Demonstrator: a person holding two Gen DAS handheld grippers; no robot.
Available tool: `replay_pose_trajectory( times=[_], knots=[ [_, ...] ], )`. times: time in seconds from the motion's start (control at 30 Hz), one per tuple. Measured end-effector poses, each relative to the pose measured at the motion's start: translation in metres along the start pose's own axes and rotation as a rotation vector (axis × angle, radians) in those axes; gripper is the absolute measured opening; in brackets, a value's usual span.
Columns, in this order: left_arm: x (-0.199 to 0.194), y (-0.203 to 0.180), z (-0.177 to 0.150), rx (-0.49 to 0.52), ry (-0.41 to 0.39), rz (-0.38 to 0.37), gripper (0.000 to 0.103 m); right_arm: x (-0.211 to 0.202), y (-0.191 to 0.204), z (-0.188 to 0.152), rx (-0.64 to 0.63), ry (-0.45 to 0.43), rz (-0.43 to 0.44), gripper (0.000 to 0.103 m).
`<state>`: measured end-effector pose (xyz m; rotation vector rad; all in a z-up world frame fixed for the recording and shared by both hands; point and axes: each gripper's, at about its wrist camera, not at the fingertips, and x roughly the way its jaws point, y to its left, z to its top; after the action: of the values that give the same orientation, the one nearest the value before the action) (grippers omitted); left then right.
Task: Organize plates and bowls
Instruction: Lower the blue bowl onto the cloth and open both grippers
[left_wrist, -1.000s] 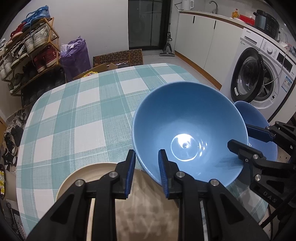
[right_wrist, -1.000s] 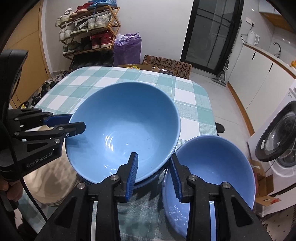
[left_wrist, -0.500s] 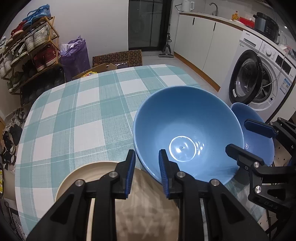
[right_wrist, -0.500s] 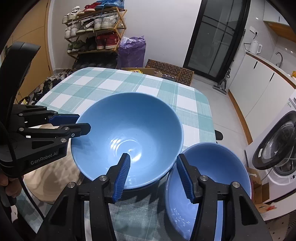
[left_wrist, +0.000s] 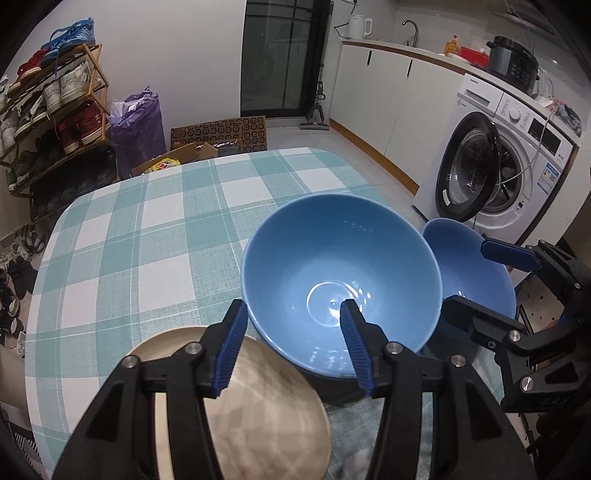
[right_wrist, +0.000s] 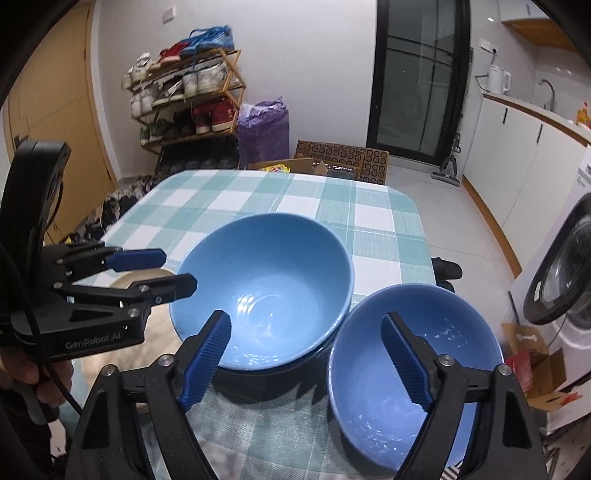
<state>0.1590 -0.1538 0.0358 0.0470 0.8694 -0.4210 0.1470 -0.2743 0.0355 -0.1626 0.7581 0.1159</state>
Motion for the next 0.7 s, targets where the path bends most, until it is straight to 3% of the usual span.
replay_pose_trajectory(
  times=[0.1, 0.2, 0.27, 0.47, 0.7],
  knots=[
    [-0.003, -0.004, 0.001, 0.005, -0.007, -0.007, 0.055, -0.005, -0.004, -0.002, 0.02, -0.008, 0.001, 0.095],
    [-0.006, -0.008, 0.0, 0.007, -0.016, -0.018, 0.063, -0.012, -0.008, -0.005, 0.035, -0.017, 0.006, 0.1],
    [-0.008, -0.012, 0.0, 0.008, -0.022, -0.019, 0.077, -0.018, -0.011, -0.008, 0.043, -0.026, 0.005, 0.101],
    [-0.017, -0.021, 0.0, 0.028, -0.053, -0.025, 0.1, -0.034, -0.02, -0.014, 0.06, -0.047, 0.004, 0.102],
    [-0.02, -0.029, 0.0, 0.041, -0.06, -0.043, 0.103, -0.055, -0.033, -0.02, 0.086, -0.075, -0.013, 0.102]
  ],
)
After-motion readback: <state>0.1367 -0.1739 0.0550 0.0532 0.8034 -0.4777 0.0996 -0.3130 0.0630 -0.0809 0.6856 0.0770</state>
